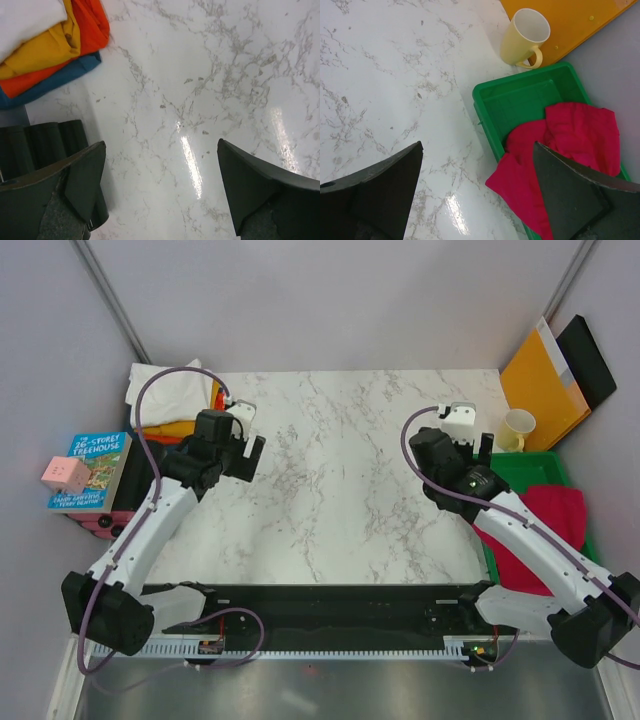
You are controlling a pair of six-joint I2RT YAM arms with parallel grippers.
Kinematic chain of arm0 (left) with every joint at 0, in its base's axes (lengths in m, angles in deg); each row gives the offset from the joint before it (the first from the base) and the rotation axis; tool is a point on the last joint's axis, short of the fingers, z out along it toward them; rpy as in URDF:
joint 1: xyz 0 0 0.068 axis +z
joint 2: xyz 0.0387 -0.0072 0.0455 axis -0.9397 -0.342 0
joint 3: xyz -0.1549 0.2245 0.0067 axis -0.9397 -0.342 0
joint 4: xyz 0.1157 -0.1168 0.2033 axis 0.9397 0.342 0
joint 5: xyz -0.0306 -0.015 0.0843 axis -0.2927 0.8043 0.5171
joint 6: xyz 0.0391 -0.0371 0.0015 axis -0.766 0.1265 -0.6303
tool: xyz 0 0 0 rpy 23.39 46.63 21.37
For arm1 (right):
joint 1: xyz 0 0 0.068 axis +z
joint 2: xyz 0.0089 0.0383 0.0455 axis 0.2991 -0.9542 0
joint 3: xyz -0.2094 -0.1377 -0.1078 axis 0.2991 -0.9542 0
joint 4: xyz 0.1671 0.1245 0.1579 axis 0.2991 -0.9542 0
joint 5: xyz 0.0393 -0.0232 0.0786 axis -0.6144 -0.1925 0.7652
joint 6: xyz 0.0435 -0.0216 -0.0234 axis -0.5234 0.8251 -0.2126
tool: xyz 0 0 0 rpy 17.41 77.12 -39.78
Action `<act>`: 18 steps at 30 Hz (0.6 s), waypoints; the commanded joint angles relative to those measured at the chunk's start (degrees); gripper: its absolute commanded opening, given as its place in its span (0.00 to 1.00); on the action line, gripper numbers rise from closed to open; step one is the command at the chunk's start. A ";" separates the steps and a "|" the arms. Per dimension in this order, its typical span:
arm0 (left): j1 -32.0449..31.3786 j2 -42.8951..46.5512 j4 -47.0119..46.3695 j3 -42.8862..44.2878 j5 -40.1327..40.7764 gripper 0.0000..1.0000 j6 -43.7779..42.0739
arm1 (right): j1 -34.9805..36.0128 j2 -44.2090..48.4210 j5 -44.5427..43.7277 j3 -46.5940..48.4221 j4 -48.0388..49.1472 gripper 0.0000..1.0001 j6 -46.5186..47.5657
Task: Fold and stack the t-shirts
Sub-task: Grab crumpled tshirt from bin with the right arm
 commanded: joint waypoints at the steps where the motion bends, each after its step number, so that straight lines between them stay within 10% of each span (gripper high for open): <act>1: 0.11 2.88 -5.29 4.72 -4.64 1.00 -1.00 | 0.11 -2.21 -2.11 2.62 2.00 0.98 2.18; 6: -1.03 5.68 0.15 9.22 -18.26 1.00 -6.79 | 0.11 -1.61 -0.37 -0.45 6.37 0.98 4.45; 18: -7.28 4.10 3.68 13.09 -7.56 1.00 -8.29 | 0.11 -1.43 7.04 -2.92 11.50 0.98 2.88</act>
